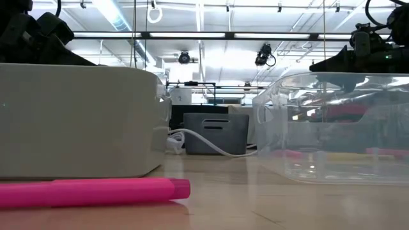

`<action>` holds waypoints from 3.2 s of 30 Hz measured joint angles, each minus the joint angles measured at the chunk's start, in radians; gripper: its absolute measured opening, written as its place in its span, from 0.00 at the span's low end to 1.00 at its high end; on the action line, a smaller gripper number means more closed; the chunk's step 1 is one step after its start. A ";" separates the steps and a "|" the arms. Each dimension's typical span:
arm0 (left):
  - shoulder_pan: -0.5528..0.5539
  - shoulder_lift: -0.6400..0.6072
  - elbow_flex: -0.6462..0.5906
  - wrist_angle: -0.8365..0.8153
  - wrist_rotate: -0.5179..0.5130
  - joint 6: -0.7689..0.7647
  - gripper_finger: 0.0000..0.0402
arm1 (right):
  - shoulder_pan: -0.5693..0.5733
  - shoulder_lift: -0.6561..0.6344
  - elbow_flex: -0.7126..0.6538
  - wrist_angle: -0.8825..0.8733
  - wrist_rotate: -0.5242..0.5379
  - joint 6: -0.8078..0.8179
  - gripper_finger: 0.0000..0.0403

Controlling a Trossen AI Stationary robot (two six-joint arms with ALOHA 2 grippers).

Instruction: Pick & Place Markers

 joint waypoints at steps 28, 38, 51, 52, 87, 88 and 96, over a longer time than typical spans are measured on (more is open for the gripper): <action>0.000 0.000 0.011 -0.010 0.016 -0.001 0.46 | 0.000 0.000 0.000 0.000 0.000 0.000 0.40; 0.000 0.015 0.215 -0.107 -0.020 0.050 0.46 | 0.000 0.000 0.000 0.000 0.001 0.000 0.40; 0.000 0.232 0.659 -0.499 -0.010 -0.009 0.46 | 0.000 0.000 0.000 0.000 0.001 0.000 0.40; 0.000 0.249 0.687 -0.518 -0.003 -0.010 0.46 | 0.000 0.000 0.000 0.000 0.001 0.000 0.40; 0.126 0.866 1.354 -1.316 0.037 -0.024 0.46 | 0.000 0.000 0.000 0.000 0.001 0.000 0.40; 0.136 0.880 1.372 -1.338 0.048 -0.024 0.46 | 0.000 0.000 0.000 0.000 0.001 0.000 0.40; 0.216 0.973 1.460 -1.527 0.156 -0.010 0.45 | 0.000 0.000 0.000 0.000 0.002 0.000 0.40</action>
